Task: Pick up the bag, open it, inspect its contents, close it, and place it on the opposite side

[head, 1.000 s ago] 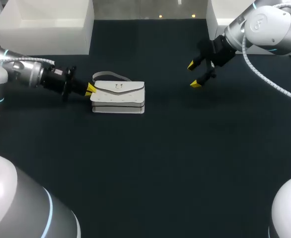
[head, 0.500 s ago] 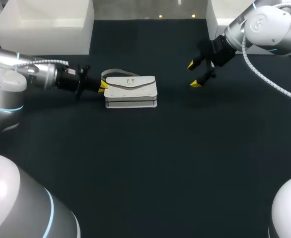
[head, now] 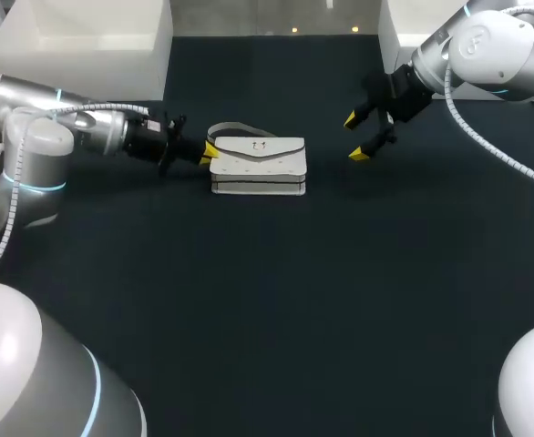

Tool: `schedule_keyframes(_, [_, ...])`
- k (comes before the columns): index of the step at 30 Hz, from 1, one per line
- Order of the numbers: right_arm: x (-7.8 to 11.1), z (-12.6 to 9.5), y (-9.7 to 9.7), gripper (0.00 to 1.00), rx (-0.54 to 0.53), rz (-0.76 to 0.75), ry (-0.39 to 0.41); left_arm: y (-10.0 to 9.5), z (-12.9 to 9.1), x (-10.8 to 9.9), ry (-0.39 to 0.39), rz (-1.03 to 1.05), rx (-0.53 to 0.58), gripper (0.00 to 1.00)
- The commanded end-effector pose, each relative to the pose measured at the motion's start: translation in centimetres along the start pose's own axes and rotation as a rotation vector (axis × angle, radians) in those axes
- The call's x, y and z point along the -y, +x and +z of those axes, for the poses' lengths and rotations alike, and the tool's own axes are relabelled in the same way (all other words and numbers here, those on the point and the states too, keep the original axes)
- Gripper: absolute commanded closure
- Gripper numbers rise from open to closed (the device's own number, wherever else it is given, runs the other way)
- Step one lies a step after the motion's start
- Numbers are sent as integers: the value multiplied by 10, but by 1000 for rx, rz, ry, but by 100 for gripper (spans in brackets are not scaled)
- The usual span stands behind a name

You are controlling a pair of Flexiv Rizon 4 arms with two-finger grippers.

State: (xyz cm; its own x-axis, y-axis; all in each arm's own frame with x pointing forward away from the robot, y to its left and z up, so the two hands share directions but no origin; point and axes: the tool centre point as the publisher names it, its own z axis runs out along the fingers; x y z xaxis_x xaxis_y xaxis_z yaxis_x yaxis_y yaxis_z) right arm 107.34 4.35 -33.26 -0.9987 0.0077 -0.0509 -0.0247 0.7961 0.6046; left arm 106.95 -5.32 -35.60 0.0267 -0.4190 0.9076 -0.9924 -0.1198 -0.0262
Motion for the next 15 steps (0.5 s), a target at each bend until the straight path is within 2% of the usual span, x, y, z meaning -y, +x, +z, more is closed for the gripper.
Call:
schedule_keyframes(1, [0, 1, -1, 0, -2, 0, 0, -2, 11, 13, -96, 9, 0, 100])
schedule_keyframes(15, [0, 1, -1, 0, -2, 0, 0, 5, 22, 15, -124, 30, 1, 100])
